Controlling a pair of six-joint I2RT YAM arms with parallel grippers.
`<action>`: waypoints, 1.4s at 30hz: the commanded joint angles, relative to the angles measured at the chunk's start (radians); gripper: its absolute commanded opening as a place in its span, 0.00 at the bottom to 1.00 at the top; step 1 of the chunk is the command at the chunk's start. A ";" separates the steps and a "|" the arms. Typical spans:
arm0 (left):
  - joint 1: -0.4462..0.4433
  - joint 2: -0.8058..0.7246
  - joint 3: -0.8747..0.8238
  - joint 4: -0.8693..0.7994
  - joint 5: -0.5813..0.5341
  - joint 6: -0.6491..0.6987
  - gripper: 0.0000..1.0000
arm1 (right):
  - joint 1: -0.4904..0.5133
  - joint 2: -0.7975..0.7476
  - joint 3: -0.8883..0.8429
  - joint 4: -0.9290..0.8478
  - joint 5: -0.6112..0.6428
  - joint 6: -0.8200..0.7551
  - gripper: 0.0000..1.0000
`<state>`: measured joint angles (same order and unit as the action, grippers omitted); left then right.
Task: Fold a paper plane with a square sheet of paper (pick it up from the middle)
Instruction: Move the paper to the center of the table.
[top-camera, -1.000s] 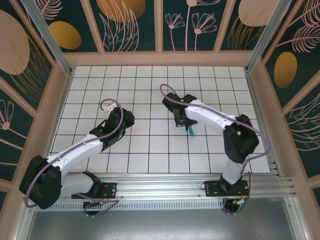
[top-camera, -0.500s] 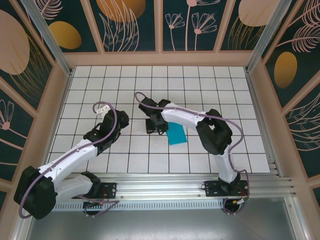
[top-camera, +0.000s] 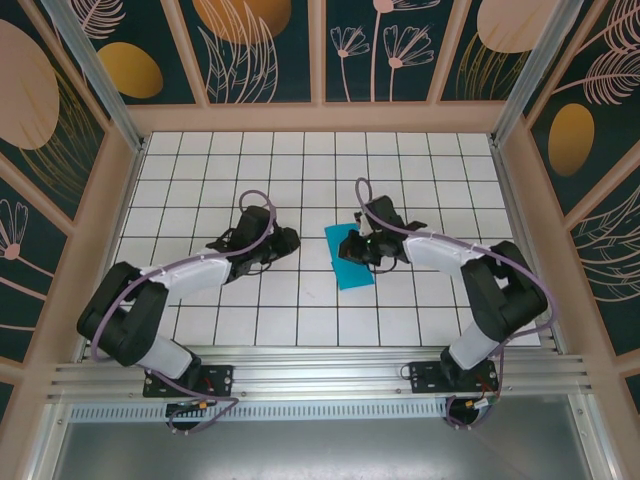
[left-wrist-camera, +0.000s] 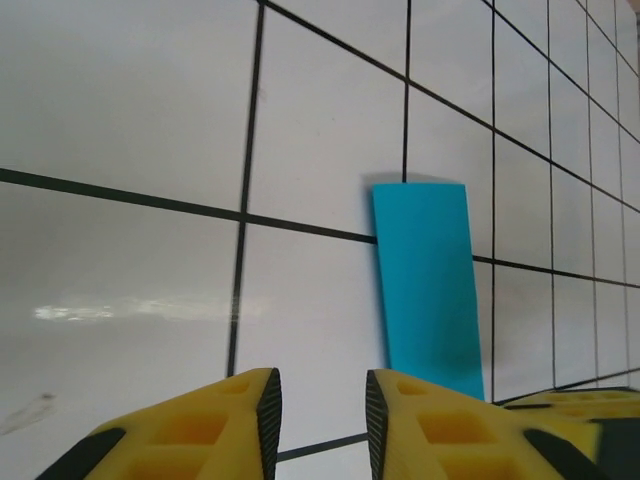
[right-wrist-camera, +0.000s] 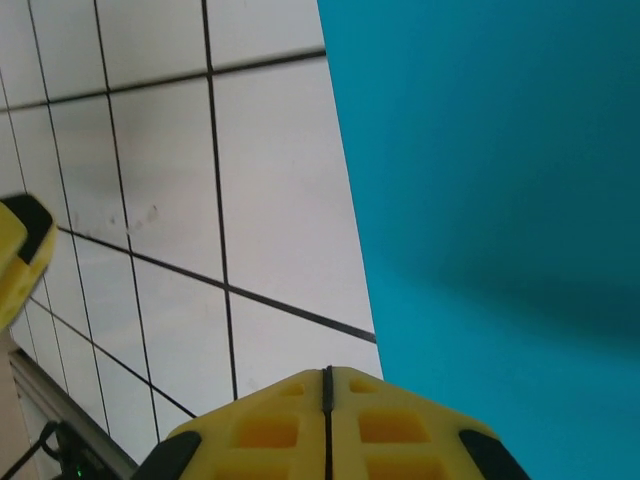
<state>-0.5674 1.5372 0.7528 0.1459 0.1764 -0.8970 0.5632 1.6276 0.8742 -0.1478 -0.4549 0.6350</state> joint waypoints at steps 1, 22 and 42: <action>-0.010 0.044 0.075 0.036 0.081 -0.010 0.34 | 0.006 0.049 -0.049 0.135 -0.112 -0.001 0.05; -0.026 0.170 0.197 -0.081 0.106 0.016 0.34 | 0.173 0.131 -0.139 0.575 0.036 0.428 0.11; -0.097 0.358 0.326 -0.208 0.008 0.065 0.18 | -0.088 -0.168 -0.297 0.248 0.030 0.131 0.32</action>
<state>-0.6674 1.8862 1.0874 -0.0101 0.2447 -0.8555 0.4793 1.4448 0.5663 0.1066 -0.3729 0.8207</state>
